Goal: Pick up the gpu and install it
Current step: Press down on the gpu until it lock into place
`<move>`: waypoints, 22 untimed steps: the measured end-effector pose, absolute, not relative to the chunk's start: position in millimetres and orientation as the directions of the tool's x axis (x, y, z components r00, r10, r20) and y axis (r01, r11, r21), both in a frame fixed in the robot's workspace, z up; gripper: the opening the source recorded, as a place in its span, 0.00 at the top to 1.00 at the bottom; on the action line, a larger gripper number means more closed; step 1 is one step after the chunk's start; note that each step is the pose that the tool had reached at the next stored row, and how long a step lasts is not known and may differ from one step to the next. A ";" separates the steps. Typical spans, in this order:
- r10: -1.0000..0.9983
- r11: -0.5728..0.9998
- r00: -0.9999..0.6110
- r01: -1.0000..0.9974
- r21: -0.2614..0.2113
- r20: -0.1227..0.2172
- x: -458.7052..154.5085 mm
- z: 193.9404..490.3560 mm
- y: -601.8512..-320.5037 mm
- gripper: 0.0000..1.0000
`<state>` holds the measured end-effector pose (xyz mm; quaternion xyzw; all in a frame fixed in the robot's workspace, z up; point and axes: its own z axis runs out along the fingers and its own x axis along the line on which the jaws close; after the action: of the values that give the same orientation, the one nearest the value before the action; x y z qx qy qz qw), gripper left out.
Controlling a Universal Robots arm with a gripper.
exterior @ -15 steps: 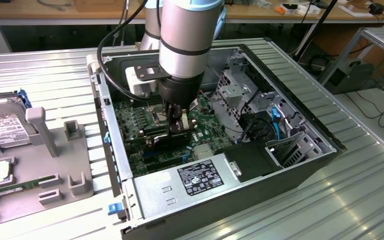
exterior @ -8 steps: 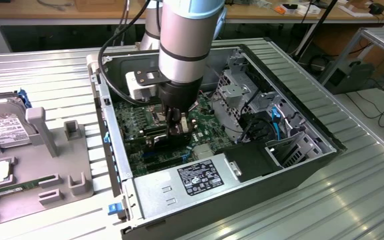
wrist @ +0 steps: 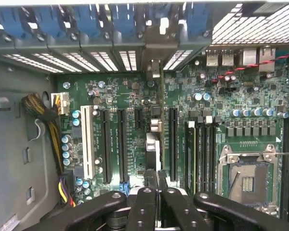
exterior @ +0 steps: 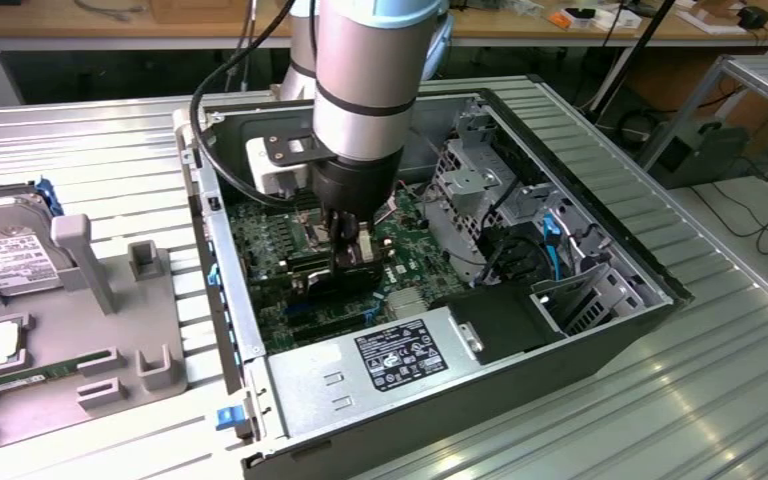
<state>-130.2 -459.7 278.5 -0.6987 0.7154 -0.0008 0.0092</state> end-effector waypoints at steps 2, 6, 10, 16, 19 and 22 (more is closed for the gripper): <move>-1.000 0.024 -0.024 -1.000 -0.011 -0.020 -130.9 283.0 -459.9 0.89; -0.999 0.024 -0.024 -1.000 -0.001 -0.037 -137.9 288.3 -460.4 0.89; -0.999 0.024 -0.024 -1.000 0.002 -0.045 -150.4 288.4 -461.2 0.89; -0.998 0.024 -0.028 -0.998 0.052 -0.064 -164.5 295.3 -464.0 0.89; -0.997 0.024 -0.029 -0.998 0.064 -0.071 -168.7 296.5 -465.1 0.89; -0.996 0.024 -0.030 -0.997 0.077 -0.079 -176.6 297.7 -466.2 0.89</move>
<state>-176.6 -466.2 297.7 -0.6965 0.7155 0.0552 0.0016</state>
